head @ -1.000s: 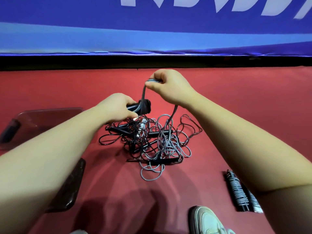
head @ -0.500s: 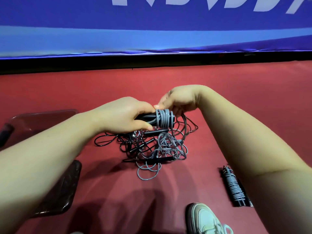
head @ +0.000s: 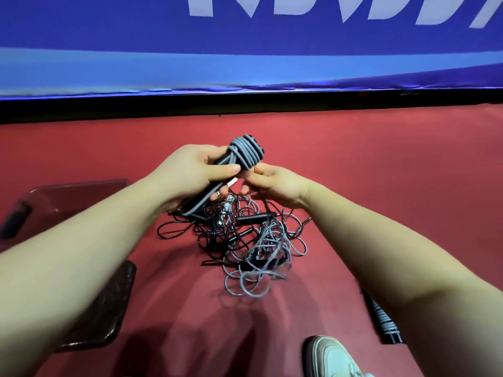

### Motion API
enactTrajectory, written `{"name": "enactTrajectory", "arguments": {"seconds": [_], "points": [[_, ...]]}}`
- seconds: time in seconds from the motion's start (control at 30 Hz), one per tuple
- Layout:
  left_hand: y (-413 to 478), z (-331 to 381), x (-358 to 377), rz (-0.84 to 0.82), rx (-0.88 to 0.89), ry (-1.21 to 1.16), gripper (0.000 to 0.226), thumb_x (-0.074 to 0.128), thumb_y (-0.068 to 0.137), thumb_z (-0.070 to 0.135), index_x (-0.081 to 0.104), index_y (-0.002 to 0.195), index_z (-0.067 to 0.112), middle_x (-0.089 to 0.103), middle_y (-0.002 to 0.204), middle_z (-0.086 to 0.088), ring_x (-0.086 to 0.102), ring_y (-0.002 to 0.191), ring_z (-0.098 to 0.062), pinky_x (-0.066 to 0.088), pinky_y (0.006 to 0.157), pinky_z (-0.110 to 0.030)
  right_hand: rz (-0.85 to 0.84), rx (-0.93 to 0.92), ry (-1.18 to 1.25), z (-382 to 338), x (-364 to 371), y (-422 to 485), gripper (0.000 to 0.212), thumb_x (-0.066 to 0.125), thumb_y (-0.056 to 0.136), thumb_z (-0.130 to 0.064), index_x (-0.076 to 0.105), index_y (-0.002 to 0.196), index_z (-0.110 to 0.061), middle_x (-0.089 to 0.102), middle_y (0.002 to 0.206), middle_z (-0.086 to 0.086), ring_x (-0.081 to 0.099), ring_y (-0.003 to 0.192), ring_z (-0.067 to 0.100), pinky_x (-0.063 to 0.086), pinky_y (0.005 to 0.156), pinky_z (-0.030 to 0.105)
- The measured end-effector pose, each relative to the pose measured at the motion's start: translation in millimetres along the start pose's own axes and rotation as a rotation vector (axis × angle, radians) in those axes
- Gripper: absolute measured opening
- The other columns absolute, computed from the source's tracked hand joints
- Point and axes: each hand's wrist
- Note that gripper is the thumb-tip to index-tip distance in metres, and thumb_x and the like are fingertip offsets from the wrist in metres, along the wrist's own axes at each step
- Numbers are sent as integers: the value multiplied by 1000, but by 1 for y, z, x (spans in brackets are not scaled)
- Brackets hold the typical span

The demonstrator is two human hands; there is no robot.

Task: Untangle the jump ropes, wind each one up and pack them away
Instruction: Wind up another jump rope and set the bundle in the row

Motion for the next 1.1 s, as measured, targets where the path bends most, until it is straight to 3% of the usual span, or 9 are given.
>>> {"name": "enactTrajectory", "arguments": {"seconds": [0.13,0.37,0.47,0.6,0.67,0.83,0.9,1.0,1.1], "points": [[3,5,-13,187,-5,-67,13,65,87,10,67,95,20,59,57,-1,54,45,-11,44,44,-20,148,-13,-194,10,23,12,21,52,95,-15,53,74,-15,58,69,-2,45,64,12,38,66,24],[9,2,-36,269,-83,-141,15,65,86,11,66,101,15,61,68,-1,62,49,-7,49,44,-18,356,-155,-23,-6,58,24,21,44,89,-1,46,96,-21,60,90,3,59,78,16,47,80,30],[9,0,-40,276,-98,-176,8,65,86,11,66,92,15,61,66,-2,61,48,-8,49,43,-18,452,-253,-271,-15,74,23,18,56,92,-24,43,103,-20,50,78,-5,50,66,8,39,63,21],[8,4,-48,325,-92,-258,6,63,88,10,65,87,15,61,57,2,61,49,-10,48,42,-18,551,-340,-316,-18,77,33,16,52,94,-30,48,84,-19,44,66,-8,38,57,6,32,53,18],[6,8,-64,417,-80,-321,9,59,91,11,61,85,16,60,59,2,59,47,-8,46,40,-17,512,-245,-287,-5,61,34,22,51,96,-28,50,74,-23,44,61,-8,37,52,7,32,51,21],[-4,-7,-82,469,-120,-304,7,57,92,9,60,90,16,55,71,-4,58,41,-4,47,41,-16,45,119,-164,48,8,10,23,41,100,-22,55,82,-16,42,54,-8,35,45,5,28,43,15],[-2,-13,-72,445,-143,-276,8,59,90,8,62,92,15,56,70,-4,58,42,-5,47,41,-17,49,219,-550,56,-14,8,19,46,99,-21,56,86,-12,51,69,2,49,58,12,36,51,15],[6,-4,-72,444,-112,-309,11,58,92,9,60,85,17,55,72,-3,58,43,-5,47,42,-18,157,306,-1540,76,-47,0,28,46,97,-29,56,119,-16,54,116,10,51,111,28,39,88,29],[11,-2,-72,421,-101,-316,5,59,91,9,62,92,14,56,71,-3,58,45,-8,48,43,-19,254,580,-1586,92,-57,-13,74,59,85,-50,25,145,-25,35,140,10,32,132,28,27,108,39]]}}
Point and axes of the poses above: each hand's wrist, its own y-axis towards the middle knuckle, its own x-axis out of the palm, z = x × y
